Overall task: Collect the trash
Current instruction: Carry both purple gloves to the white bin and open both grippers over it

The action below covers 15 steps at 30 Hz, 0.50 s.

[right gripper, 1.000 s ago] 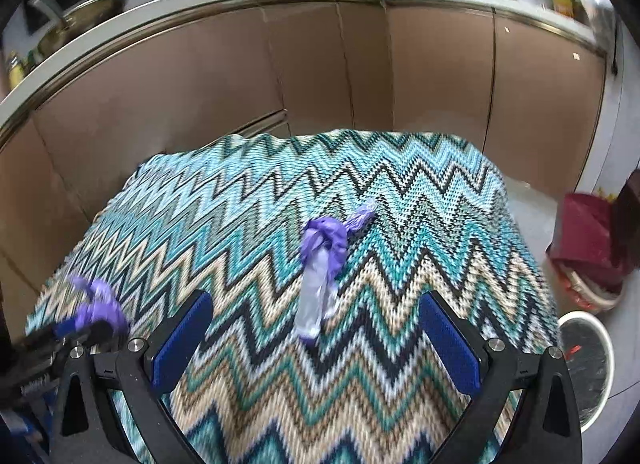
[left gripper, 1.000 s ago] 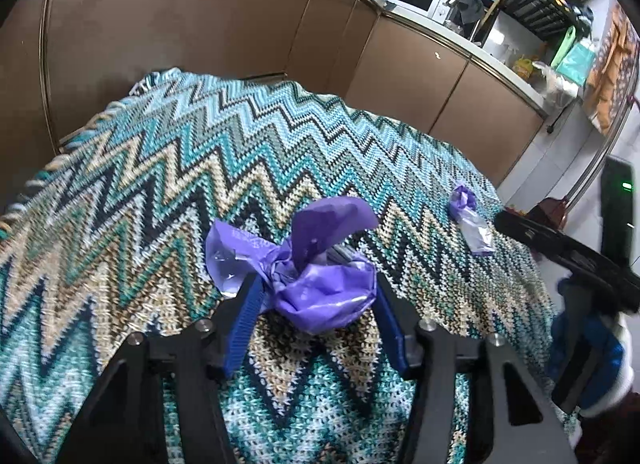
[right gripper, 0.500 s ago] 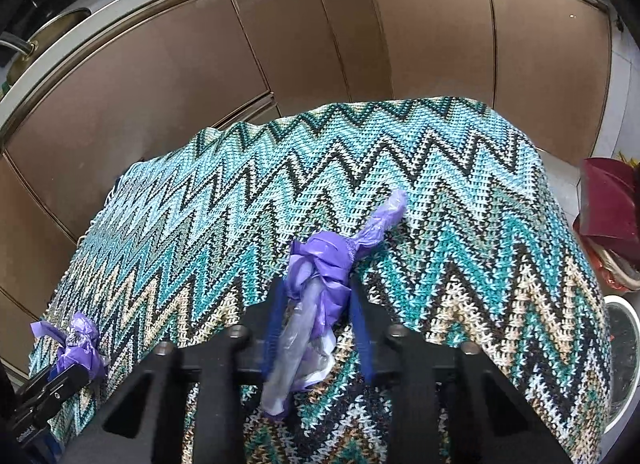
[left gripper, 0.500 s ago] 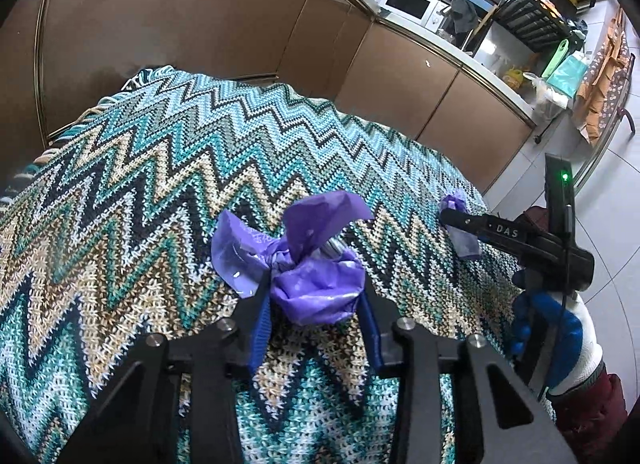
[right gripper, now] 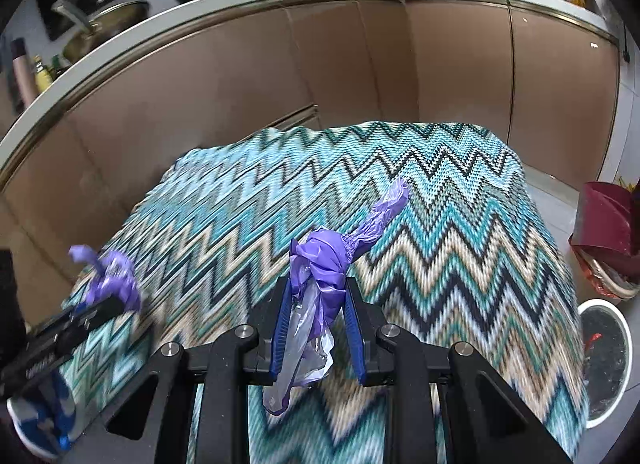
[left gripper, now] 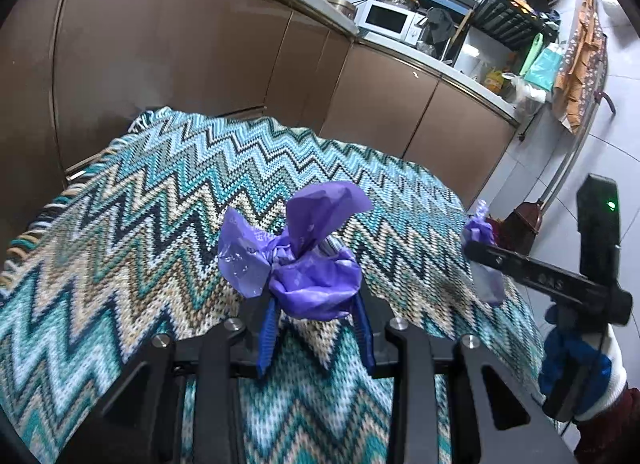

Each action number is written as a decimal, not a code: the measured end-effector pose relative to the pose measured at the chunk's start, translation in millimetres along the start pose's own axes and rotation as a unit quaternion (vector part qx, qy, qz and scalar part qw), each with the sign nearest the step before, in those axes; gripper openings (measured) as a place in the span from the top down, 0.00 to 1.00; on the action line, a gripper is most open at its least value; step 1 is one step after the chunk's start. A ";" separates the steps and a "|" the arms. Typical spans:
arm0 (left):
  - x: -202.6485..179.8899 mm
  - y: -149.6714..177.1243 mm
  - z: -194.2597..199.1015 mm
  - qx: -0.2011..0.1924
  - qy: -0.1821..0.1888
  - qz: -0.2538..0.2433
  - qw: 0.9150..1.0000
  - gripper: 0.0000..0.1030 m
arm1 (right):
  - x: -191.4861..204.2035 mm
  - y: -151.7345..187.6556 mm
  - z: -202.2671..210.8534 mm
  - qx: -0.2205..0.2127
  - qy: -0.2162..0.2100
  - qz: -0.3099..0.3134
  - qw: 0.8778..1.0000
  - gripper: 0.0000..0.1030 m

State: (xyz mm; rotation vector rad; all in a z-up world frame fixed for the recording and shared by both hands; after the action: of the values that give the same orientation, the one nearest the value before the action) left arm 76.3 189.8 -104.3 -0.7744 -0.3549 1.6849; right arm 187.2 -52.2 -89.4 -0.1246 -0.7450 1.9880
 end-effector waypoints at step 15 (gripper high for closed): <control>-51.0 33.3 91.3 -0.043 -0.023 -0.059 0.997 0.70 | 28.5 71.6 99.2 -0.053 -0.013 0.007 0.999 0.77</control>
State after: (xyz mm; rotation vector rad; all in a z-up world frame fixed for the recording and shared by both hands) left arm -4.1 148.1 -42.3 -0.7646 -0.4994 1.5858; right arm 79.9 -97.8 -42.5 -0.1678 -0.8674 1.9675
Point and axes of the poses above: each gripper's, at about its wrist camera, not at the fingertips, and z roughly against the way its jaws point, x to its left, y to its underside, the point moved 1 cm from there along -z, roughly the way its jaws point, and after that the axes turned 12 degrees about x, right-handed, at the moved point
